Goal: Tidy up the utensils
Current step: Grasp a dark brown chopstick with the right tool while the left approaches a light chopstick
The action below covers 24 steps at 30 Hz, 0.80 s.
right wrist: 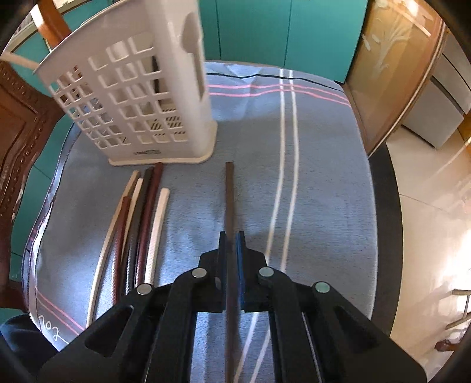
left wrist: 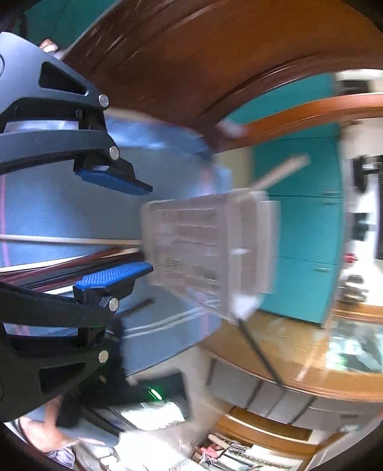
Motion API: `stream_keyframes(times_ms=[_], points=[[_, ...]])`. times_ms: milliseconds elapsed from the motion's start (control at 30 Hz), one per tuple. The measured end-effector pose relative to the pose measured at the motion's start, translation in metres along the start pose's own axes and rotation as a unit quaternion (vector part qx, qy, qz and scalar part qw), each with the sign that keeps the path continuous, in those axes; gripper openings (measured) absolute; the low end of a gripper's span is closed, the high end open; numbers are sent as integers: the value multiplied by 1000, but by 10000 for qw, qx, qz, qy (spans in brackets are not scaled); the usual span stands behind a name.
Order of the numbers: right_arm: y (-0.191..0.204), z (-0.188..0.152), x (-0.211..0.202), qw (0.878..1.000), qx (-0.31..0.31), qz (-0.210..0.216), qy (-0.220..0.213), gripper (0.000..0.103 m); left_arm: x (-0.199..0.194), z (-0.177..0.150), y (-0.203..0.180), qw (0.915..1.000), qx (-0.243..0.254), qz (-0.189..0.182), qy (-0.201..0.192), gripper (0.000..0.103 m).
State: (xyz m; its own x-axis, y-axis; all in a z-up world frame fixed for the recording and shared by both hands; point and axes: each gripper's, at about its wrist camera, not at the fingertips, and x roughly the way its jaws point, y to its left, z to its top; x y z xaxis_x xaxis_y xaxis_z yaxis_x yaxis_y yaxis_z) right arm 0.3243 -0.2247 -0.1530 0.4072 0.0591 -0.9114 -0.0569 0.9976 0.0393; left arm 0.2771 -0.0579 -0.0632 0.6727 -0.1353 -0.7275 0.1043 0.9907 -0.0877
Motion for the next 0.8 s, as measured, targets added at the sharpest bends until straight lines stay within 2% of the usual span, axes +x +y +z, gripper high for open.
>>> stream_keyframes(times_ms=[100, 233, 367, 433, 533, 667, 700, 733, 800], points=[[-6, 5, -4, 9999, 83, 53, -52, 7, 20, -6, 2, 9992, 25, 31, 396, 48], [-8, 10, -6, 9999, 98, 92, -97, 7, 42, -15, 0, 9961, 53, -139, 868, 48], [-6, 13, -7, 9999, 108, 77, -97, 8, 65, -27, -6, 9928, 145, 8, 1190, 48], [-8, 14, -6, 9998, 132, 73, -98, 10, 74, -32, -8, 9910, 209, 65, 1319, 48], [-8, 12, -3, 9998, 180, 61, -113, 18, 85, -39, -11, 9884, 266, 66, 1494, 48], [-11, 14, -1, 9997, 190, 68, -116, 19, 89, -46, -14, 9877, 313, 45, 1534, 49], [-11, 15, -1, 9997, 180, 69, -116, 18, 90, -47, -13, 9876, 290, 99, 1541, 45], [-11, 15, 0, 9998, 176, 69, -115, 18, 91, -47, -11, 9868, 274, 136, 1588, 31], [-12, 16, 0, 9998, 183, 59, -107, 18, 96, -48, -7, 9858, 197, 53, 1668, 27]])
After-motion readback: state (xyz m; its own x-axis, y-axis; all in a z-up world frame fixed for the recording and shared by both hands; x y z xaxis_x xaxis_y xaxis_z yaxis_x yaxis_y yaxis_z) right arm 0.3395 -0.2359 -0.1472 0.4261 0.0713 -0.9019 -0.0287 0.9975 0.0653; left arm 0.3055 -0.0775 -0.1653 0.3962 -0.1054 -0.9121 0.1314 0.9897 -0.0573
